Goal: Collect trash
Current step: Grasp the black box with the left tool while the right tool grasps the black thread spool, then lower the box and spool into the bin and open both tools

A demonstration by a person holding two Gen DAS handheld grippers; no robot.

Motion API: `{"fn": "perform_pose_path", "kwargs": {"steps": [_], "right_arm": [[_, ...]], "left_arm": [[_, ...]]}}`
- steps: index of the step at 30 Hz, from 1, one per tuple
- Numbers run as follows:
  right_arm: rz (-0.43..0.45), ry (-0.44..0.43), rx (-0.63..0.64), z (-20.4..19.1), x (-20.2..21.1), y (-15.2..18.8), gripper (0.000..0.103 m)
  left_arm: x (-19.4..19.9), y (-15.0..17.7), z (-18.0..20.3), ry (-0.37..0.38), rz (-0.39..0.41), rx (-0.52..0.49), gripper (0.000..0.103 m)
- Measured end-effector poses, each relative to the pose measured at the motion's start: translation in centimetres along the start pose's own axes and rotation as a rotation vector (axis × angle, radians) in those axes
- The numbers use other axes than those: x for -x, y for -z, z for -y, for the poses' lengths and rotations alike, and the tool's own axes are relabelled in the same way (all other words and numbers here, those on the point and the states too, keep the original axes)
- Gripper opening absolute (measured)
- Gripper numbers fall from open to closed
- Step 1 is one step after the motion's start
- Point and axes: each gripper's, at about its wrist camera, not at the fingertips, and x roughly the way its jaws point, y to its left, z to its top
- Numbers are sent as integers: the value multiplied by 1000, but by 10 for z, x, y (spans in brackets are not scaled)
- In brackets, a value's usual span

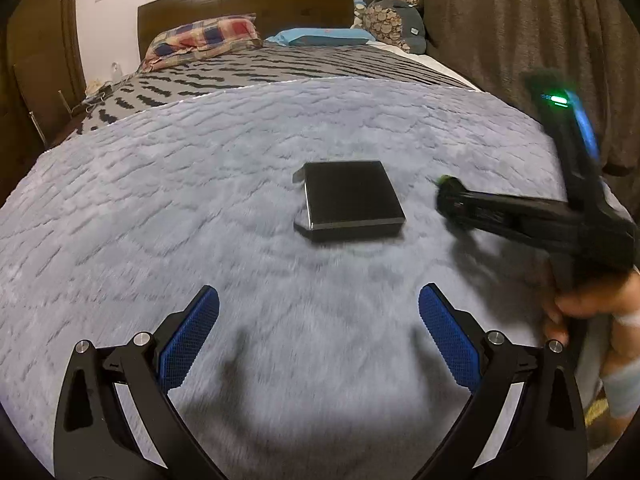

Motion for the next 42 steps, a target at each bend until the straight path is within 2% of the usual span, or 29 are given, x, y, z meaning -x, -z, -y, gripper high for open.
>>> {"fn": "perform_pose_path", "kwargs": {"steps": [8, 13, 17, 18, 20, 21, 22, 29, 42], "right_arm": [[62, 53, 26, 34, 25, -4, 27], [81, 38, 19, 54, 42, 3, 27], [94, 30, 36, 59, 53, 8, 27], [95, 30, 44, 59, 55, 9, 27], [91, 34, 60, 58, 57, 12, 27], [85, 37, 70, 57, 57, 14, 27], [81, 39, 80, 55, 57, 16, 27], [100, 28, 100, 44, 84, 36, 27], [196, -19, 139, 22, 187, 86, 27]], "left_arm": [[-44, -44, 11, 24, -27, 45, 95], [-71, -64, 28, 0, -55, 22, 95], [-91, -69, 36, -48, -101, 0, 95], [-93, -68, 36, -48, -109, 4, 93], [-97, -66, 36, -30, -132, 22, 81], [-98, -65, 35, -26, -142, 30, 68], [-96, -64, 34, -33, -142, 32, 68], [-47, -45, 39, 9, -97, 18, 67], [119, 22, 59, 59, 109, -39, 67]]}}
